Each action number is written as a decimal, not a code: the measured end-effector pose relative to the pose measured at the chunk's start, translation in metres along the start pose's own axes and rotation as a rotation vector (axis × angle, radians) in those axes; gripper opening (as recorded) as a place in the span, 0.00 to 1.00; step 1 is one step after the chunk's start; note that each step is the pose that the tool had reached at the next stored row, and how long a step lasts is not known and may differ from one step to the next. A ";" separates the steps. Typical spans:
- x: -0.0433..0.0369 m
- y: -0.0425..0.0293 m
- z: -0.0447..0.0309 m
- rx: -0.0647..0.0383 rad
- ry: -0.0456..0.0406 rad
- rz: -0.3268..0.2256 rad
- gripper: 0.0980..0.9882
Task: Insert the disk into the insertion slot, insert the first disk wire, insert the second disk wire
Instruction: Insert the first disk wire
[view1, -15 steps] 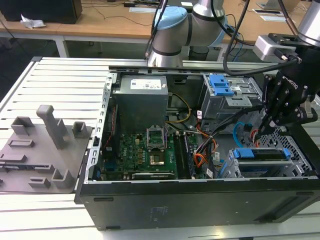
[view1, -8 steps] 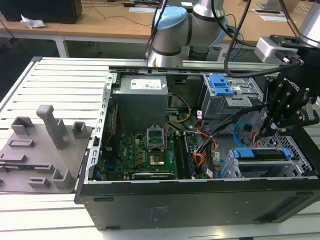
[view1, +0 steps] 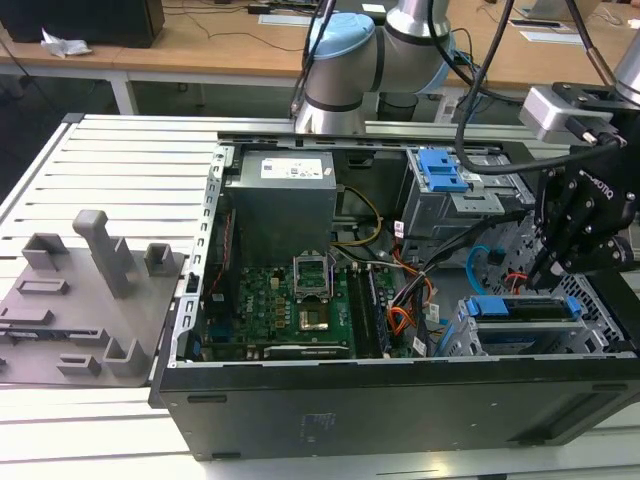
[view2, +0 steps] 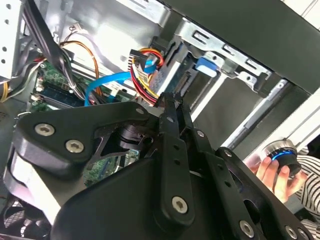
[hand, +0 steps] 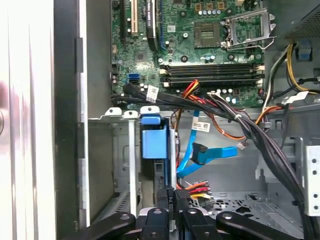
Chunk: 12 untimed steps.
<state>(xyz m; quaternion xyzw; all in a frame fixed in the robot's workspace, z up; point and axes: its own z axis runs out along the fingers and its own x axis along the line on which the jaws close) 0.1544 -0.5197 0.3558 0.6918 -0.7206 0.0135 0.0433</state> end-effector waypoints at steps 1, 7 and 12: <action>0.0027 -0.0001 0.0002 0.000 0.0001 0.000 0.08; 0.0091 -0.0016 0.0008 0.000 0.0000 0.000 0.08; 0.0086 -0.0117 0.0010 -0.001 0.0001 0.000 0.08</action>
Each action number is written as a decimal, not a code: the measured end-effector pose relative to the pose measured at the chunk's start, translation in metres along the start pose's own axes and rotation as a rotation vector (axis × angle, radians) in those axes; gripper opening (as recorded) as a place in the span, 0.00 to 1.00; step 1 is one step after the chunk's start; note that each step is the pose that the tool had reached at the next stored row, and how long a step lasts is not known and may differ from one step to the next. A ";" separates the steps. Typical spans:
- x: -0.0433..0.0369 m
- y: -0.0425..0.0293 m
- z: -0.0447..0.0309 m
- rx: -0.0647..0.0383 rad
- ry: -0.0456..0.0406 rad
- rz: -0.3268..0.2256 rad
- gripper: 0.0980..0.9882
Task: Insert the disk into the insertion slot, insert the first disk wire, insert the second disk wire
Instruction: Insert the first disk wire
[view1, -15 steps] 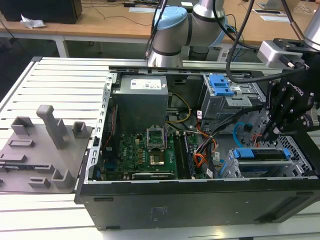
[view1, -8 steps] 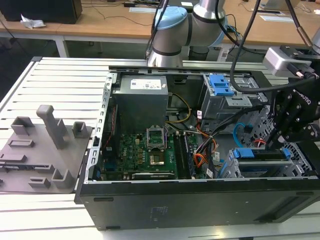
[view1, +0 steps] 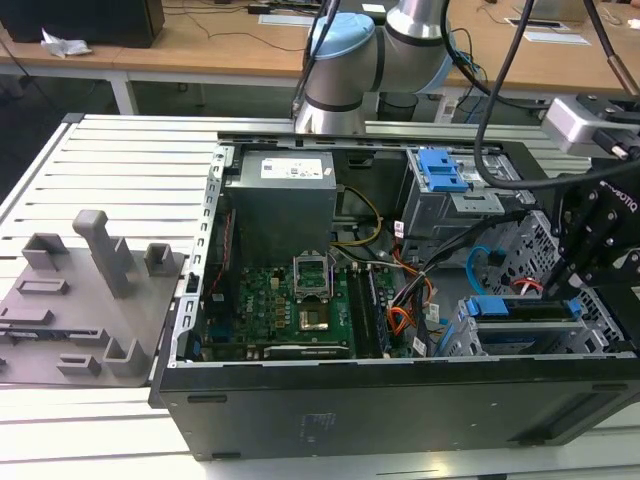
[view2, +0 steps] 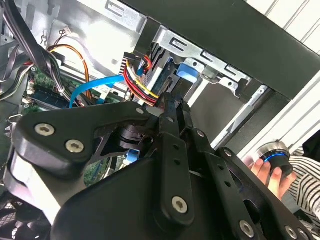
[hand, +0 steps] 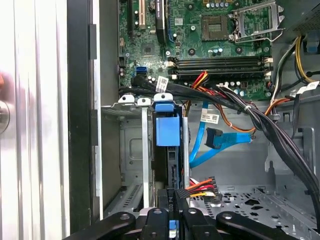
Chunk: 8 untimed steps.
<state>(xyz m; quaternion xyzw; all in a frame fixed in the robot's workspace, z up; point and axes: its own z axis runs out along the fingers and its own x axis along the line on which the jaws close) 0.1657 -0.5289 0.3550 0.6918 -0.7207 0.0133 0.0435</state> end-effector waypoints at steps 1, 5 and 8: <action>0.0000 -0.0001 0.0004 0.000 -0.0001 0.000 0.08; -0.0003 -0.0008 0.0027 0.000 -0.0002 0.000 0.08; -0.0004 -0.0010 0.0051 0.000 0.0000 0.000 0.08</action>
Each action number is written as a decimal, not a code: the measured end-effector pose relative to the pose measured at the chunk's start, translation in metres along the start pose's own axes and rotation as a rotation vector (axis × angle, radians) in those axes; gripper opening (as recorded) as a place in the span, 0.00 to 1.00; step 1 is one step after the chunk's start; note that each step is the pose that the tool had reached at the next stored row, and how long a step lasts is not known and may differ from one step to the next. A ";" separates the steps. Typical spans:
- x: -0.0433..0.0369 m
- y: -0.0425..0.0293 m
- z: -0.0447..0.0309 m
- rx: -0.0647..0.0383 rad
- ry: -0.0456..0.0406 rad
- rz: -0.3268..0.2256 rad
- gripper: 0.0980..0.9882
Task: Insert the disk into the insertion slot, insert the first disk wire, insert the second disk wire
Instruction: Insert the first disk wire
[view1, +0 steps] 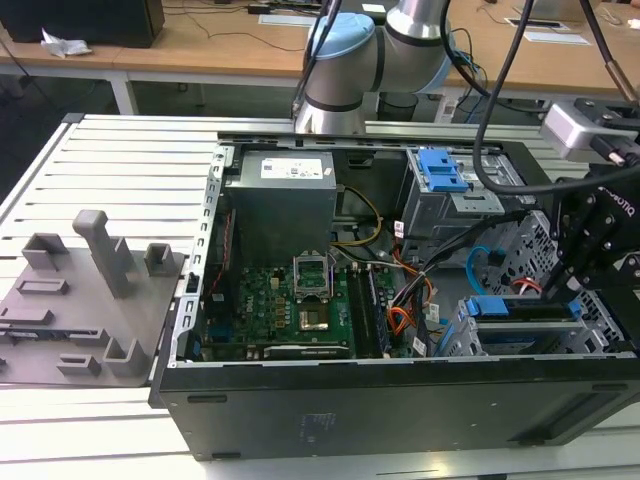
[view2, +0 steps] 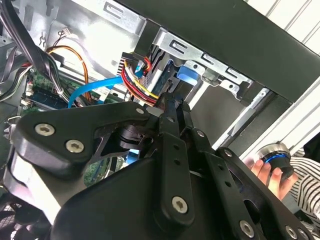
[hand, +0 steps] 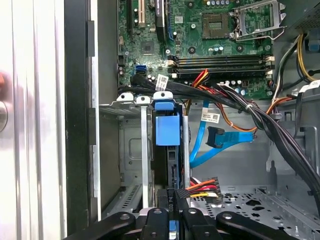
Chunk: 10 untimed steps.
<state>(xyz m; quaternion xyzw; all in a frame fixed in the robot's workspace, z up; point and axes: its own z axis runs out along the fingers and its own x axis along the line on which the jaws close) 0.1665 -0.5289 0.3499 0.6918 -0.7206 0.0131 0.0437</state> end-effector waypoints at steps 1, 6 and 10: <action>-0.0001 0.0000 0.0009 0.000 0.0000 0.000 0.08; -0.0004 -0.0001 0.0037 0.000 -0.0006 0.000 0.08; -0.0045 -0.0001 0.0070 0.000 -0.0082 0.000 0.08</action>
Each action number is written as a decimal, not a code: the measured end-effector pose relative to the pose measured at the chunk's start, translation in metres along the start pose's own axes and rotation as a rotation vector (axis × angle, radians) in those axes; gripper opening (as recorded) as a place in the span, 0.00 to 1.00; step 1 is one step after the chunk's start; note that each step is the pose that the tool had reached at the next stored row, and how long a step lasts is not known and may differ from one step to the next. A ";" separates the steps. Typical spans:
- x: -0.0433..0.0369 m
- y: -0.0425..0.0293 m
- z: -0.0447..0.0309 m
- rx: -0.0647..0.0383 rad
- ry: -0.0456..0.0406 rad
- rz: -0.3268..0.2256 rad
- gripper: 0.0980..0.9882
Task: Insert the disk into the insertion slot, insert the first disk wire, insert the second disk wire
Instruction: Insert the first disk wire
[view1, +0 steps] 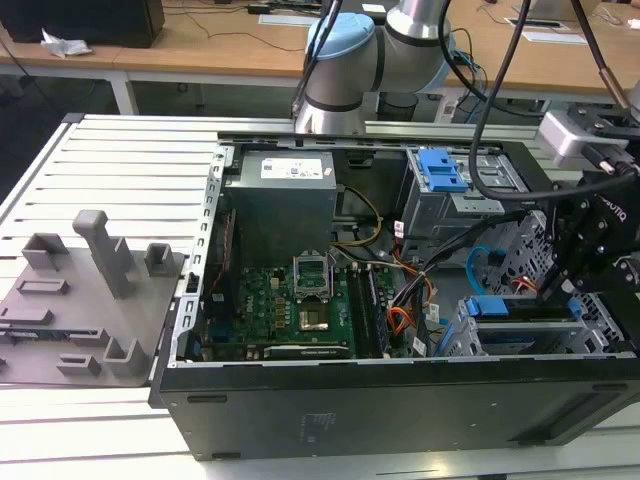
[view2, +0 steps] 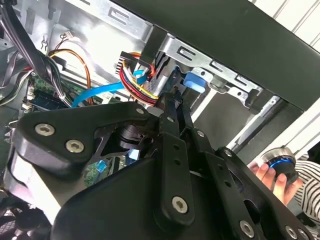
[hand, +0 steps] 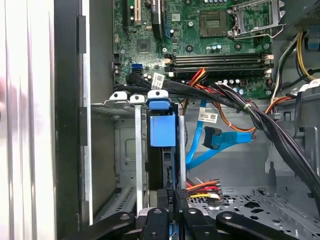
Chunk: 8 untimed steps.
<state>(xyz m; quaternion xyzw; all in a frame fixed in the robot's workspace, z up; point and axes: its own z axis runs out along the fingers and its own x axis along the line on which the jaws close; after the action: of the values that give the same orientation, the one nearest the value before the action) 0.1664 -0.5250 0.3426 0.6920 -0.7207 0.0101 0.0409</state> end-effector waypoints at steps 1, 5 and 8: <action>-0.0018 0.0001 0.0008 0.000 -0.0033 0.000 0.08; -0.0024 0.0007 0.0020 0.000 -0.0040 0.000 0.08; -0.0018 0.0008 0.0024 0.000 -0.0042 0.000 0.08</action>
<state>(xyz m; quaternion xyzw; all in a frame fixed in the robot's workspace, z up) 0.1656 -0.5233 0.3401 0.6921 -0.7206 0.0086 0.0394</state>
